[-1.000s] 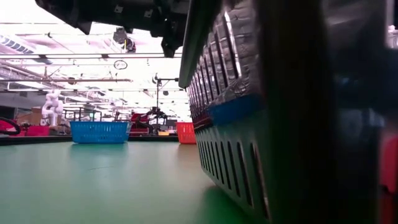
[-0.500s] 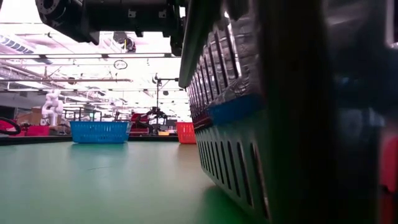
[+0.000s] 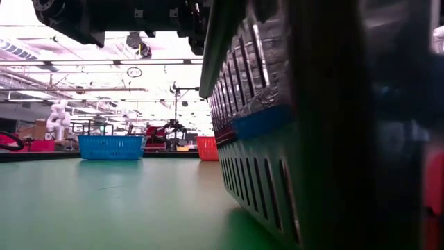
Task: Sort & place blocks by color
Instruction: Put the right green block into the green bin
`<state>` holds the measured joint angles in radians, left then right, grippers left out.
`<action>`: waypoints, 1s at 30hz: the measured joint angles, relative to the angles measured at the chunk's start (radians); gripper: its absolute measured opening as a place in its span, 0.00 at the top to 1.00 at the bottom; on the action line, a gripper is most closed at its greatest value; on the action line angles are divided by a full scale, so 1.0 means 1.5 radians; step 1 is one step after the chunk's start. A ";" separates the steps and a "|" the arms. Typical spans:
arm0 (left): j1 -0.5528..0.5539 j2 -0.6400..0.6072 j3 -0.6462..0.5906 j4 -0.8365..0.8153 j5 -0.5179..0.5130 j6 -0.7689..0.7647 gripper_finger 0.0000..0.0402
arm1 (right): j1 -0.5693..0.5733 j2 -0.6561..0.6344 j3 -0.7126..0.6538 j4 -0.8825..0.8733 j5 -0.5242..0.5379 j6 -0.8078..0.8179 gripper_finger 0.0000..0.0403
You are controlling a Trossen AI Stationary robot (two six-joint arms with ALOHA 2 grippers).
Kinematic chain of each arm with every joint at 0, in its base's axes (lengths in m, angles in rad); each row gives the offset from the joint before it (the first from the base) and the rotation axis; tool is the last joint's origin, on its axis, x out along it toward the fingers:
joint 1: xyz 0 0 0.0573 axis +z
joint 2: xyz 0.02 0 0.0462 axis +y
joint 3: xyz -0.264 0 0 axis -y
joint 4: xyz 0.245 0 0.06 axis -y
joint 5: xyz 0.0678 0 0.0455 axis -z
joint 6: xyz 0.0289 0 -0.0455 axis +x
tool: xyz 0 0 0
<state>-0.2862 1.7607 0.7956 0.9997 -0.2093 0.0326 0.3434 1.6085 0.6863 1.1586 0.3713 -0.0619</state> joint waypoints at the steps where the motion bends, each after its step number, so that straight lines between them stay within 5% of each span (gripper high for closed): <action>1: 0.002 0.000 0.000 0.001 0.001 0.000 0.52 | -0.001 0.000 0.004 0.001 -0.004 0.001 0.72; 12: 0.006 0.002 0.000 -0.008 0.002 -0.013 0.67 | 0.000 -0.002 0.008 -0.036 -0.005 0.049 0.71; 21: -0.007 0.001 0.000 -0.005 -0.001 -0.031 0.67 | 0.004 -0.005 0.007 -0.075 -0.007 0.091 0.39; 30: -0.023 0.001 0.000 -0.027 0.000 -0.064 0.67 | 0.004 -0.096 0.007 -0.283 -0.007 0.200 0.31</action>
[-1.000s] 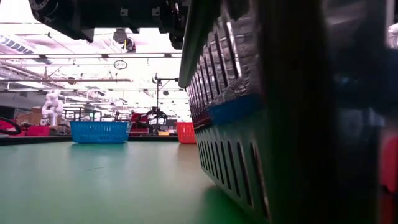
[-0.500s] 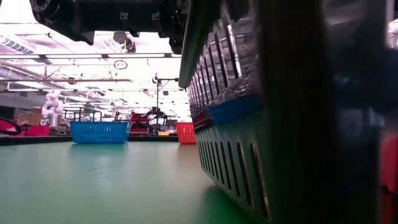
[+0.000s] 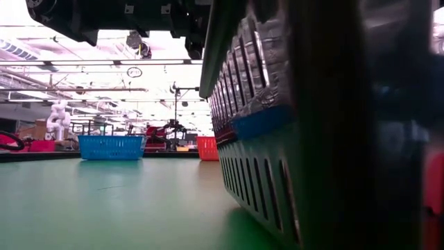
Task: Sort & place blocks by color
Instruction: Put the right green block into the green bin
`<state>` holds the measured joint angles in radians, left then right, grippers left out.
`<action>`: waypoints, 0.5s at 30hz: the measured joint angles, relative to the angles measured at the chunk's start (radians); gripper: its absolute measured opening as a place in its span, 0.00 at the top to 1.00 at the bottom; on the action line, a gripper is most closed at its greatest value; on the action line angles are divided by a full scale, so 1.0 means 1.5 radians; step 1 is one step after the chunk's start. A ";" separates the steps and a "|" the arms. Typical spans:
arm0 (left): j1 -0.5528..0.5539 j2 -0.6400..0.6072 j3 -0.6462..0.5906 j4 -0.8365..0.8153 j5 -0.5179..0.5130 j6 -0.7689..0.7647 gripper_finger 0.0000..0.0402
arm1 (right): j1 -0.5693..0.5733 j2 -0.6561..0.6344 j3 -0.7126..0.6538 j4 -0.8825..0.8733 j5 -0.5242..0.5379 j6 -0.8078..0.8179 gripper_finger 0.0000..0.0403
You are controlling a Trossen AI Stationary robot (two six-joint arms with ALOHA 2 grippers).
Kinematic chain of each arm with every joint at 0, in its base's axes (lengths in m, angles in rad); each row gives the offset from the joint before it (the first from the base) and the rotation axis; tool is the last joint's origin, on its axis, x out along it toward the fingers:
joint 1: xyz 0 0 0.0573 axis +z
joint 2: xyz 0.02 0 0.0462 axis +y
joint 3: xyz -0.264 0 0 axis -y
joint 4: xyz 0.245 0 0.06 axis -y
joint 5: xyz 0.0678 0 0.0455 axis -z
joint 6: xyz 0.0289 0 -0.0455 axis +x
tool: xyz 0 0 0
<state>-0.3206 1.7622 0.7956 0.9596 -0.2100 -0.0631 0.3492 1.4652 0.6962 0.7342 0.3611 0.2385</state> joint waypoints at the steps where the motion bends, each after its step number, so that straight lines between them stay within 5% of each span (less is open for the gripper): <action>1: 0.000 0.000 0.000 -0.001 0.001 -0.001 0.67 | 0.000 -0.010 0.000 -0.022 0.001 0.021 0.31; 15: -0.025 -0.002 0.001 -0.010 0.002 -0.019 0.67 | 0.069 -0.036 -0.001 -0.156 0.000 0.157 0.33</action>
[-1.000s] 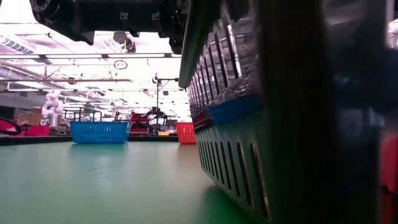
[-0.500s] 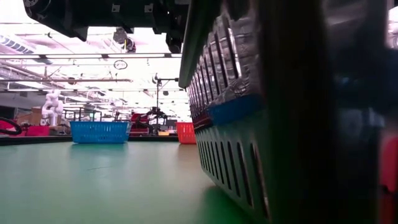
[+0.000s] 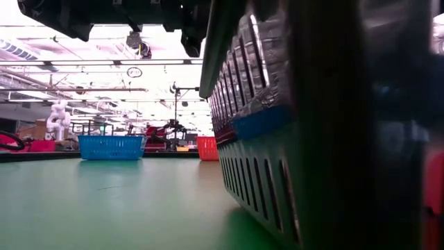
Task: Sort & place blocks by color
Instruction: Put the right green block into the green bin
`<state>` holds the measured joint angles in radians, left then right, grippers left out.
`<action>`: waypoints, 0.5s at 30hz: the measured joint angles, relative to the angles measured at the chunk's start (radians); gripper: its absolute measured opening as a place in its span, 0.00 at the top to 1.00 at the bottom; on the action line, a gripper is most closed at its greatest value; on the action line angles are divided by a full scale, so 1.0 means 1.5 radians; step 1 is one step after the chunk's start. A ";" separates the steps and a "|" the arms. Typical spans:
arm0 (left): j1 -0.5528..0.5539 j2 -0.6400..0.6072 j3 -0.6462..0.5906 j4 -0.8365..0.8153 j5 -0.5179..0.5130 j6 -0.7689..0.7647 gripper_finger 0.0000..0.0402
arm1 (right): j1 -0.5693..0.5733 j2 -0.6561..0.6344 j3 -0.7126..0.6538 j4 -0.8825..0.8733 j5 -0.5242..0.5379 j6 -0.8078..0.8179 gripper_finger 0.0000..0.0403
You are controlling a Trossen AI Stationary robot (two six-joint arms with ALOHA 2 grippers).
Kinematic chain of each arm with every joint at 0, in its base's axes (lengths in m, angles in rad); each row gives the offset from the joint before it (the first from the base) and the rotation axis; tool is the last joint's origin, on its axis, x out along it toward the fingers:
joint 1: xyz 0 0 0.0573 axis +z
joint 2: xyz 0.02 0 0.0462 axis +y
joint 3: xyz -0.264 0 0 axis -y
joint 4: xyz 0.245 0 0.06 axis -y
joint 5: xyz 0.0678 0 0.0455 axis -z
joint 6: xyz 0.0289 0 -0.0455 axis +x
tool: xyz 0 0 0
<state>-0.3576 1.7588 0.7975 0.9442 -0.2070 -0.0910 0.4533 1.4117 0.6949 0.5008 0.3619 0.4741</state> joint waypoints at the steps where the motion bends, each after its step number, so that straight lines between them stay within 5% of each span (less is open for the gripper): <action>1: -0.003 0.000 0.000 0.000 0.000 -0.005 0.67 | 0.005 0.000 0.000 0.002 0.001 0.002 0.33; 7: -0.023 0.000 0.000 0.000 0.030 -0.047 0.67 | 0.011 0.001 0.000 0.032 0.006 -0.033 0.33; 15: -0.041 0.001 0.000 0.003 0.033 -0.076 0.67 | 0.010 0.073 0.000 0.240 0.023 -0.181 0.33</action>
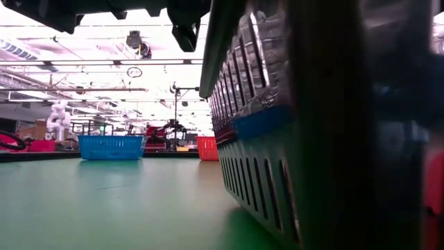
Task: Sort & place blocks by color
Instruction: Put the right green block into the green bin
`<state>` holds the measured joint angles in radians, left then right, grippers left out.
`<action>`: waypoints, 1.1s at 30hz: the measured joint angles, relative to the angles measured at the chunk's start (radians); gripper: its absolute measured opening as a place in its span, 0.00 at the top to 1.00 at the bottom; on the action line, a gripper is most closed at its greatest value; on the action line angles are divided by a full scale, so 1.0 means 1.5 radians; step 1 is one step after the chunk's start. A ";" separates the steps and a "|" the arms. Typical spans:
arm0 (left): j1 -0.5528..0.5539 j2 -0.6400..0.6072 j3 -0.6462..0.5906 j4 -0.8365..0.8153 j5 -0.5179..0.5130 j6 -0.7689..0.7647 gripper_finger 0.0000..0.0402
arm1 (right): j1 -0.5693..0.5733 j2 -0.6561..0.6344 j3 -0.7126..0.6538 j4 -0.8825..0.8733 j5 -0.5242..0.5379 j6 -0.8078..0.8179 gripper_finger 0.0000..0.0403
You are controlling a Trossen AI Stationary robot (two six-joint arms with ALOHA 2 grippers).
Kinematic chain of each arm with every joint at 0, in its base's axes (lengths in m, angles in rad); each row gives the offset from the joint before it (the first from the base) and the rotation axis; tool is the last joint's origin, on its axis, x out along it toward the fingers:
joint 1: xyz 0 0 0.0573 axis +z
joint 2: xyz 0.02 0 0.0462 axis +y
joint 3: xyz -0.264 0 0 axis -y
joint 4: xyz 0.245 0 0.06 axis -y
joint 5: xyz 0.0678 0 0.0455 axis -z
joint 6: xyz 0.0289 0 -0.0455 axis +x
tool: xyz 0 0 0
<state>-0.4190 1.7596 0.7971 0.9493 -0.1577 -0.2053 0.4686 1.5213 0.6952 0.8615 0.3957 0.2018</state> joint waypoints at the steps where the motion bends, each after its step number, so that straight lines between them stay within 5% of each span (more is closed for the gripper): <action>1: 0.000 0.000 0.000 0.000 0.000 -0.003 0.67 | 0.000 0.009 0.000 0.016 -0.002 -0.007 0.33; 15: 0.003 0.001 0.000 -0.005 -0.039 -0.025 0.67 | -0.036 0.109 0.001 0.203 -0.028 -0.021 0.33; 27: 0.007 0.001 -0.001 -0.009 -0.053 -0.028 0.67 | -0.035 0.106 0.003 0.209 -0.074 -0.021 0.33; 33: 0.016 0.001 -0.001 -0.011 -0.053 -0.025 0.67 | -0.055 0.106 0.075 0.132 -0.072 -0.021 0.33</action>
<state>-0.3946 1.7607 0.7963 0.9322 -0.2371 -0.2420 0.3859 1.6798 0.8073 1.0595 0.2872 0.1704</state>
